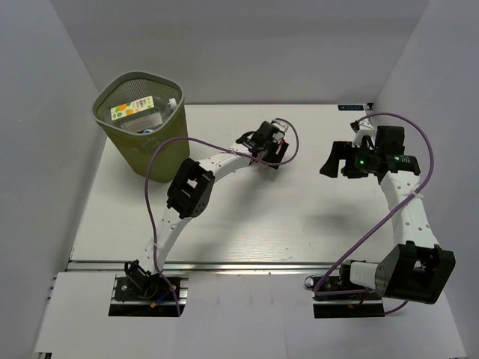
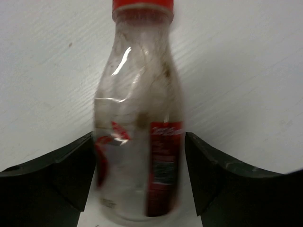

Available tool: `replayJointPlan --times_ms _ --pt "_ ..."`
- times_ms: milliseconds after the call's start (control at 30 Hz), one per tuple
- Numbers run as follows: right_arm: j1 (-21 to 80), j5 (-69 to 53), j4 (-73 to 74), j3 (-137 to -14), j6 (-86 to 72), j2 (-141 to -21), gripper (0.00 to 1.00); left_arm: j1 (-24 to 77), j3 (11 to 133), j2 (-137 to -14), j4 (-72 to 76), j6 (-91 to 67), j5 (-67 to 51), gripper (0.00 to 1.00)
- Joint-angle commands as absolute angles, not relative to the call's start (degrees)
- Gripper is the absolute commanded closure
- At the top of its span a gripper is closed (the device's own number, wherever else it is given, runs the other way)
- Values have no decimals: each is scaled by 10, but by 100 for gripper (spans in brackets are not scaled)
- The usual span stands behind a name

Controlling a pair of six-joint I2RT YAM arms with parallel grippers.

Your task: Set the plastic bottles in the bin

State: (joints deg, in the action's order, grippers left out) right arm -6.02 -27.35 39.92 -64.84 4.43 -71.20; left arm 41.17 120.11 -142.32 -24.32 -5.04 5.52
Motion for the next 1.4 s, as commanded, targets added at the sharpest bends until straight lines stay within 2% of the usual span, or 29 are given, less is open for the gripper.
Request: replayJointPlan --times_ms 0,33,133,200,300,333,467,700,833,967,1067,1167,1200,1233,1300,1367 --pt "-69 -299 373 -638 30 -704 10 421 1164 -1371 -252 -50 86 21" --pt "-69 -301 370 -637 28 -710 10 421 1164 -1366 -257 -50 93 30" --pt "-72 -311 358 -632 24 -712 10 421 1140 -1329 -268 -50 113 45" --pt "-72 -311 346 -627 25 -713 10 421 1135 -1272 -262 -58 119 50" --pt "-72 -306 333 -612 42 -713 24 421 1121 -1198 -251 -73 134 60" --pt "-71 -315 324 -600 56 -711 47 421 1121 -1147 -250 -78 142 61" --pt "-69 -340 309 -557 107 -712 95 402 1132 -1041 -258 -92 197 61" --pt "-66 -366 311 -537 128 -720 92 313 1158 -947 -375 -147 365 60" --pt "-66 -359 312 -535 137 -706 92 261 1111 -897 -394 -196 390 59" --pt "-67 -359 317 -534 141 -694 91 211 1122 -904 -452 -213 370 57" --pt "-69 -362 323 -534 140 -686 84 186 1122 -918 -490 -231 353 53" --pt "-68 -364 329 -533 142 -679 72 164 1100 -918 -502 -244 347 37" --pt "-68 -364 331 -530 148 -678 68 157 1094 -918 -502 -244 340 24" --pt "-68 -364 333 -530 149 -678 61 147 1094 -918 -511 -244 340 17" --pt "-68 -366 338 -527 154 -672 57 133 1113 -934 -525 -244 330 6" --pt "-69 -367 338 -526 156 -671 55 126 1123 -940 -530 -244 323 1"
